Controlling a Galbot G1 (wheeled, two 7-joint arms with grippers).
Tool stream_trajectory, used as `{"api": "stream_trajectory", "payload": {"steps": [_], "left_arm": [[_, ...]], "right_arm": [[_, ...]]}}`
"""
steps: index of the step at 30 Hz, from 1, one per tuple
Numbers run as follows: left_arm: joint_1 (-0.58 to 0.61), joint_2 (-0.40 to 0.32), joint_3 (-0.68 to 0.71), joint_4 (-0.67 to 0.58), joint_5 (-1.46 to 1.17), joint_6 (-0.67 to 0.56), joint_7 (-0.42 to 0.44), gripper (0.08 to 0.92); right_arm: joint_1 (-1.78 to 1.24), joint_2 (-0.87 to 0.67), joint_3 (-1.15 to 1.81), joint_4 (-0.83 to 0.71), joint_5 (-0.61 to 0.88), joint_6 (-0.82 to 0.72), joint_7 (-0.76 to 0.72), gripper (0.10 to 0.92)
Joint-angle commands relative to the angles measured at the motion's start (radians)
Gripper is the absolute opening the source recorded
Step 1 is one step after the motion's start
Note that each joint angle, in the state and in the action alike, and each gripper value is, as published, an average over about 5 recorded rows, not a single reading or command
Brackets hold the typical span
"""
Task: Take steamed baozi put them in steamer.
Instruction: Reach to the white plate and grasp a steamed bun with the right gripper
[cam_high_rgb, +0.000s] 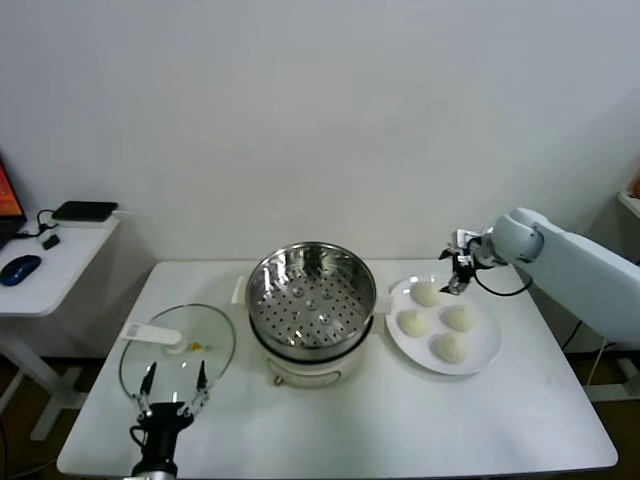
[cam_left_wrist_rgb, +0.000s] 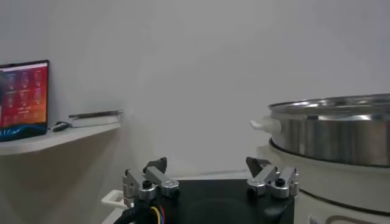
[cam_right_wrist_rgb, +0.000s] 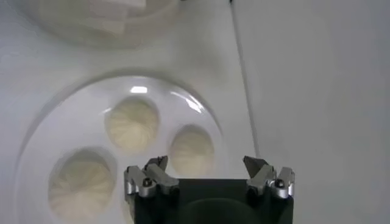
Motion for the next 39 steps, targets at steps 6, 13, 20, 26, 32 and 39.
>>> {"api": "stream_trajectory", "payload": {"steps": [6,13,20,26,32,39], "left_arm": [[-0.002,-0.036,0.0,0.012,0.028,-0.01,0.004,0.823],[-0.004,-0.032,-0.007,0.021,0.032,-0.009,0.007,0.823],[-0.005,-0.027,-0.009,0.032,0.04,-0.01,0.008,0.823],[-0.009,-0.026,-0.007,0.043,0.046,-0.013,0.005,0.823],[-0.012,-0.028,-0.002,0.05,0.056,-0.016,0.004,0.823],[-0.009,-0.028,-0.004,0.049,0.061,-0.017,0.004,0.823]], "right_arm": [[0.039,0.154,-0.087,-0.255,-0.073,0.076,-0.13,0.823],[-0.05,0.239,0.006,-0.38,-0.158,0.106,-0.123,0.823],[-0.098,0.314,0.106,-0.498,-0.212,0.133,-0.116,0.823],[-0.107,0.354,0.156,-0.564,-0.245,0.161,-0.107,0.823],[-0.112,0.383,0.189,-0.595,-0.256,0.175,-0.1,0.823],[-0.118,0.396,0.196,-0.604,-0.27,0.175,-0.101,0.823]]}}
